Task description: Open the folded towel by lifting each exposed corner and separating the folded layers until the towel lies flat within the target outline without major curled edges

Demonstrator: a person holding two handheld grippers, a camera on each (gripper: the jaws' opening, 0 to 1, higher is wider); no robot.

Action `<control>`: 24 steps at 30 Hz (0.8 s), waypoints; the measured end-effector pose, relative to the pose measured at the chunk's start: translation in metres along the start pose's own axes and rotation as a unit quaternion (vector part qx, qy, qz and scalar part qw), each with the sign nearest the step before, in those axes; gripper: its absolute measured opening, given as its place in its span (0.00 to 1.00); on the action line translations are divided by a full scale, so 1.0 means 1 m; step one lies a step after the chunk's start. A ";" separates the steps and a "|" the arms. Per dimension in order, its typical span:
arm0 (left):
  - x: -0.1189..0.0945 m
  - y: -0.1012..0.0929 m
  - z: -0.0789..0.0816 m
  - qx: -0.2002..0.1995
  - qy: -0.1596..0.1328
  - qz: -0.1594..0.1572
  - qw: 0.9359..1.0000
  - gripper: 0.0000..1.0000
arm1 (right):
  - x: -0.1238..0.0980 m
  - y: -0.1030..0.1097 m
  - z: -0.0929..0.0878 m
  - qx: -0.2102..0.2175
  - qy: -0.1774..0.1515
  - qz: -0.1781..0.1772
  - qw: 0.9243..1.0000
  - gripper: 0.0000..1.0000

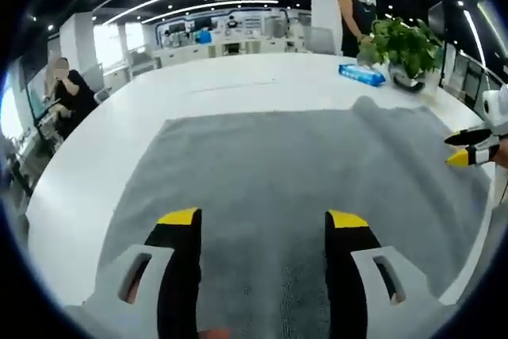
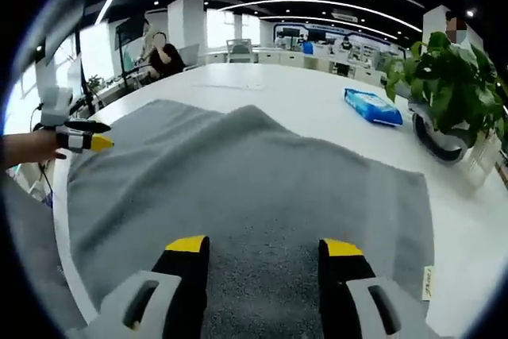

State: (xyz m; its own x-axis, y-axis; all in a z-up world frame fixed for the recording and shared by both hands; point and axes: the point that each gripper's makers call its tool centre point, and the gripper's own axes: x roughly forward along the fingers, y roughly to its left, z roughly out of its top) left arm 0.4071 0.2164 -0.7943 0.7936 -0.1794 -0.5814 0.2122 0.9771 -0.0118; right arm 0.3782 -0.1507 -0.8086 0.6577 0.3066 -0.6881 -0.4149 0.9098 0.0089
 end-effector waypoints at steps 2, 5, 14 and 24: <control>0.002 0.000 -0.010 -0.004 0.011 0.002 1.000 0.59 | -0.003 -0.004 -0.001 0.010 -0.007 -0.007 1.000 0.57; -0.001 0.001 -0.010 -0.014 -0.019 0.014 1.000 0.60 | -0.004 -0.010 -0.004 0.016 0.001 -0.017 1.000 0.59; 0.001 0.007 -0.008 -0.028 -0.033 0.040 0.998 0.59 | 0.000 -0.014 -0.001 0.013 -0.005 -0.020 1.000 0.60; 0.007 0.016 -0.004 -0.048 -0.035 0.067 0.996 0.60 | 0.015 -0.033 0.014 0.016 -0.017 -0.022 0.999 0.61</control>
State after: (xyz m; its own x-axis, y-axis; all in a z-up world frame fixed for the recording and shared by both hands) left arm 0.4139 0.2312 -0.8019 0.8502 -0.0501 -0.5241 0.0478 0.9987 -0.0179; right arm 0.4110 -0.1726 -0.8094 0.6965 0.2741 -0.6631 -0.3651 0.9310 0.0014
